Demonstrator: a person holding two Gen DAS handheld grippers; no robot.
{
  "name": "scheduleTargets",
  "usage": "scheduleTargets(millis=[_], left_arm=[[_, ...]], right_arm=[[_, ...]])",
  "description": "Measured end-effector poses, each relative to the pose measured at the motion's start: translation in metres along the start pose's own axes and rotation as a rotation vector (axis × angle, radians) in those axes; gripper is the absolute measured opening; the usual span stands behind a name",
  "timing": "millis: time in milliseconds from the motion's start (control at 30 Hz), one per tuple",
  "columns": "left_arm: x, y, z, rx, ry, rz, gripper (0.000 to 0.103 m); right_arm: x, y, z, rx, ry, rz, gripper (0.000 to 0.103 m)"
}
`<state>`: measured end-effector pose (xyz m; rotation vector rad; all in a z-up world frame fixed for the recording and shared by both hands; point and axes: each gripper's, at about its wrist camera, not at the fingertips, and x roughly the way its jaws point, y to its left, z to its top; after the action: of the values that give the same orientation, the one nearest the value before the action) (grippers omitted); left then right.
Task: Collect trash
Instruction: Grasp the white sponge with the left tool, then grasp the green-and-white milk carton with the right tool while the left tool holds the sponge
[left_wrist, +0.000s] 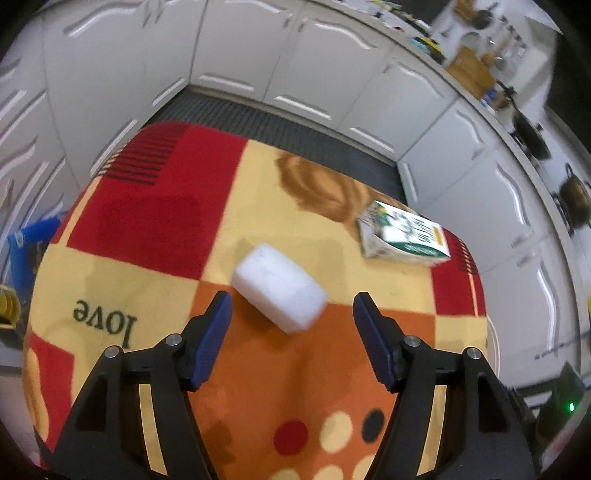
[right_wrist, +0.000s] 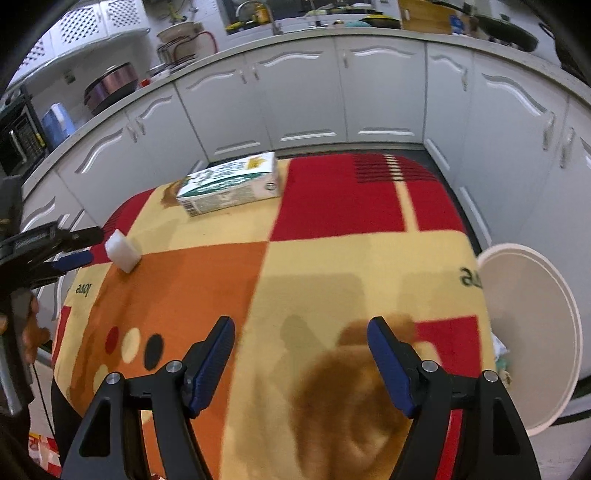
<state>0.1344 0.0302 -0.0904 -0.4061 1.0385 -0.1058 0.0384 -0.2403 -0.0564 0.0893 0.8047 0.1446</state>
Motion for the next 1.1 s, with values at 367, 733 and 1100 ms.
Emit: scheduleTargets(millis=[367,733,1100], left_arm=[[0.036,0.003,0.009,-0.024,0.021,0.01,0.063],[0.022,-0.018,0.022,0.131,-0.01,-0.067,0.037],[0.06,-0.06,0.105,0.103,-0.095,-0.078,0.037]], right_arm=[[0.021,0.018,0.013,-0.033,0.022,0.029,0.074],[0.035,0.021,0.018,-0.033,0.044,0.038,0.074],[0.036,0.024,0.023,-0.043,0.049,0.032,0.074]])
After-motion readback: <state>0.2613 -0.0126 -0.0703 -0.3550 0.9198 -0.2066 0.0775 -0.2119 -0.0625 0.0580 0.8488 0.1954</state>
